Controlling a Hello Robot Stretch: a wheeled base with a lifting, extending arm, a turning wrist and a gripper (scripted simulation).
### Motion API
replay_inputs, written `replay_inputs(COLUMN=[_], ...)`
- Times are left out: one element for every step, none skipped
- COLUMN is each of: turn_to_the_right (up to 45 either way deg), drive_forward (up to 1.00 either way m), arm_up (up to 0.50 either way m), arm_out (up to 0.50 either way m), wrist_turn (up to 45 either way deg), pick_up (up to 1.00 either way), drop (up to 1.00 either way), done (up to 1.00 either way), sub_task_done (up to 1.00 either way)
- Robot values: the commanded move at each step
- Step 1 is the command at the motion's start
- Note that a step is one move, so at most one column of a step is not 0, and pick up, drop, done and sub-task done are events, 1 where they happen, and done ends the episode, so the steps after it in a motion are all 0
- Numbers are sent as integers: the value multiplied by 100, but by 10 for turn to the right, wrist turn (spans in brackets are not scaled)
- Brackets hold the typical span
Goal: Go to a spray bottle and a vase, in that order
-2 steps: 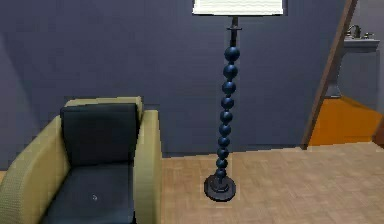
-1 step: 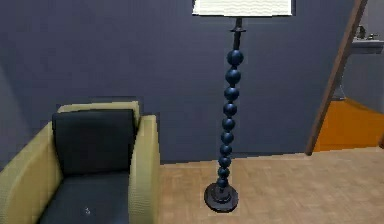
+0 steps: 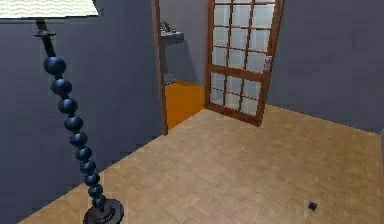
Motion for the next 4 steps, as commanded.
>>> replay_inputs(turn_to_the_right=[210, 0, -180, 0], drive_forward=[0, 75, 0, 100], arm_up=[0, 0, 0, 0], arm_out=[0, 0, 0, 0], wrist_turn=[0, 0, 0, 0], pick_up=[0, 0, 0, 0], drop=[0, 0, 0, 0], done=[0, 0, 0, 0], sub_task_done=[0, 0, 0, 0])
